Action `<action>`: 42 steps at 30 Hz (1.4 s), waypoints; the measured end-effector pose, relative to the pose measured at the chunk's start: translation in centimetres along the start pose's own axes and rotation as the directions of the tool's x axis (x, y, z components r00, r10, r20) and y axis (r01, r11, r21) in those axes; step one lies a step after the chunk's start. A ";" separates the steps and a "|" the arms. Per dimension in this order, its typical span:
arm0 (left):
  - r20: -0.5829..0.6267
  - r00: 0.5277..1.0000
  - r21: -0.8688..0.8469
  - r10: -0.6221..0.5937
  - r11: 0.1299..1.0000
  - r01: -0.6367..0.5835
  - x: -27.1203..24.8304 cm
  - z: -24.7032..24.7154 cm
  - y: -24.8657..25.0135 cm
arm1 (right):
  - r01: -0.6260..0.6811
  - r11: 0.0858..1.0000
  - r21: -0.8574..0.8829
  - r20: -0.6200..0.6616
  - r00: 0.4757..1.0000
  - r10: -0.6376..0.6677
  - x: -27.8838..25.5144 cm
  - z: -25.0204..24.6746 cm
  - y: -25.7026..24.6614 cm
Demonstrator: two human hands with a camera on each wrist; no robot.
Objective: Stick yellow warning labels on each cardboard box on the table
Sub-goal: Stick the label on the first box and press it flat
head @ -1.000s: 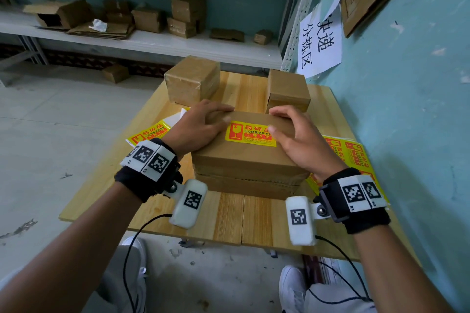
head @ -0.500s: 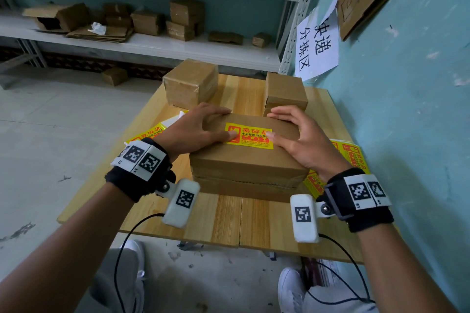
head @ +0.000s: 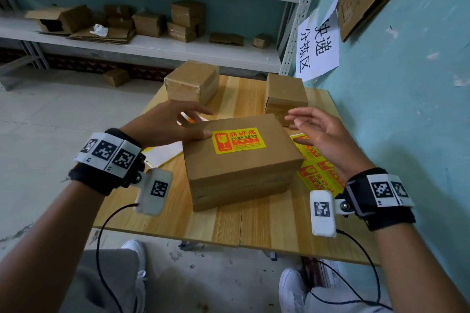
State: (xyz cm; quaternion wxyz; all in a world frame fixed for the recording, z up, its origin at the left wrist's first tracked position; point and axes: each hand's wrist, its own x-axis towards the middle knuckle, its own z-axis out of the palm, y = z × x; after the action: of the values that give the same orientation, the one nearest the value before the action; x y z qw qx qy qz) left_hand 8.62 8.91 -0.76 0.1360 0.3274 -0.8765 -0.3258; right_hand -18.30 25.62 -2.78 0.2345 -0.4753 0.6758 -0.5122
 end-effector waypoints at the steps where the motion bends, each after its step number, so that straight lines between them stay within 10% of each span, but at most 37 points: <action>1: 0.000 1.000 0.018 -0.009 1.000 0.009 -0.2 -0.3 0.0 | -0.005 0.999 -0.036 0.015 1.000 0.005 0.0 0.0 0.1; 17: 0.066 0.992 -0.059 -0.104 0.992 0.108 -1.8 0.4 0.4 | -0.111 0.992 -0.055 0.143 0.983 0.118 -0.4 3.3 -1.3; 42: -0.347 0.878 -0.362 -0.328 0.911 0.198 2.6 3.2 0.1 | -0.047 0.982 -0.181 -0.034 0.999 0.041 2.7 6.5 -0.2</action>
State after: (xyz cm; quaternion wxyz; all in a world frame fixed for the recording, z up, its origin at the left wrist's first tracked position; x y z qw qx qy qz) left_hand 5.14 8.79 -3.07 0.3169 0.4785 -0.7129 -0.4031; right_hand -14.17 20.14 -4.55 0.1913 -0.4718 0.7335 -0.4503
